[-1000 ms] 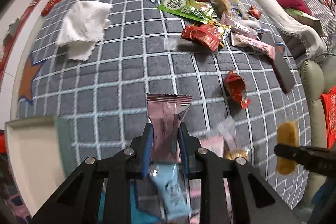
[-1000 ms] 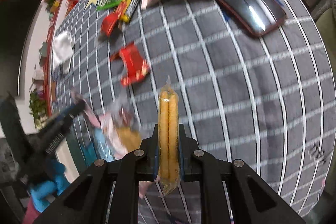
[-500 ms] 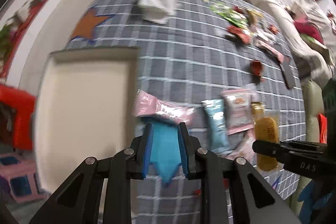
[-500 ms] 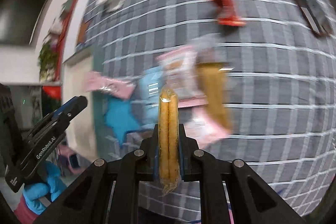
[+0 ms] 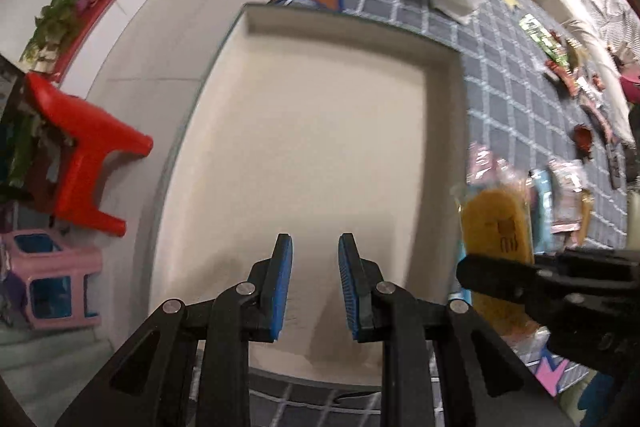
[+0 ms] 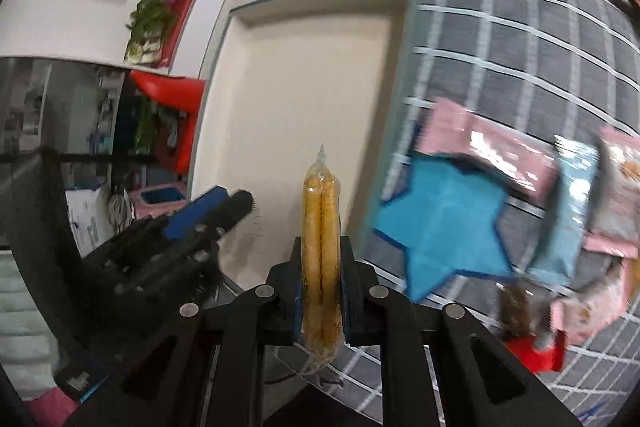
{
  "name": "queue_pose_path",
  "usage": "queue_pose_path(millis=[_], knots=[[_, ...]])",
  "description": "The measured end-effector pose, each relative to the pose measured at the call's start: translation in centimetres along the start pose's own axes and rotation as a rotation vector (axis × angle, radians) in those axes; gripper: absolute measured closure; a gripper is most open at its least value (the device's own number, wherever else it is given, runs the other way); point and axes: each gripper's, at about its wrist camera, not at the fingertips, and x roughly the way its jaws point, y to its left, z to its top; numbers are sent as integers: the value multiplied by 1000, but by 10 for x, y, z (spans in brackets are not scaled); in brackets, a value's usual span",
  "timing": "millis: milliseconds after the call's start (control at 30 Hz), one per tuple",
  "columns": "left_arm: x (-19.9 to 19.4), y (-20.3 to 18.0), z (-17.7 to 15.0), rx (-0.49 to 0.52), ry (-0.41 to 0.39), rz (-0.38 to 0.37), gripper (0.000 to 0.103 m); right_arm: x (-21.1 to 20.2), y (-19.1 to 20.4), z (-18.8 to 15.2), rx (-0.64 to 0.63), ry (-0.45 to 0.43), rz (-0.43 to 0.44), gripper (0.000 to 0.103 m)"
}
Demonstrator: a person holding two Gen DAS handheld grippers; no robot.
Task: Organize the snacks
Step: 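Carry both snacks over the white tray and open both grippers to drop them, then drop a pink bar in the tray with the left while the right grasps a cranberry packet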
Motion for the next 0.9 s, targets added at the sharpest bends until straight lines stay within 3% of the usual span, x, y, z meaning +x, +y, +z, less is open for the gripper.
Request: queue_pose_path(millis=[67, 200, 233, 267, 300, 333, 500, 600, 633, 733, 833, 900], knots=[[5, 6, -3, -7, 14, 14, 72, 4, 3, 0, -6, 12, 0, 87], [8, 11, -7, -15, 25, 32, 31, 15, 5, 5, -2, 61, -16, 85], [6, 10, -8, -8, 16, 46, 29, 17, 4, 6, 2, 68, -21, 65], [4, 9, -8, 4, 10, 55, 28, 15, 2, 7, 4, 63, -34, 34], [2, 7, -7, 11, 5, 48, 27, 11, 1, 7, 8, 46, -29, 29], [0, 6, -7, 20, 1, 39, 27, 4, -3, 6, 13, 25, -47, 17], [-17, -41, 3, 214, -83, -4, 27, -33, -41, 7, 73, -58, -127, 14], [-25, -93, 4, 439, -148, -52, 24, -54, -78, 0, 167, -95, -166, 14], [-24, -118, 3, 561, -165, -58, 24, -61, -93, -5, 200, -103, -173, 14], [-14, -171, 0, 825, -238, -35, 24, -81, -136, -22, 290, -126, -197, 14], [5, -203, 2, 991, -233, -22, 24, -87, -149, -34, 333, -141, -210, 14], [19, -216, 9, 1036, -194, -37, 24, -90, -154, -42, 359, -153, -204, 14]])
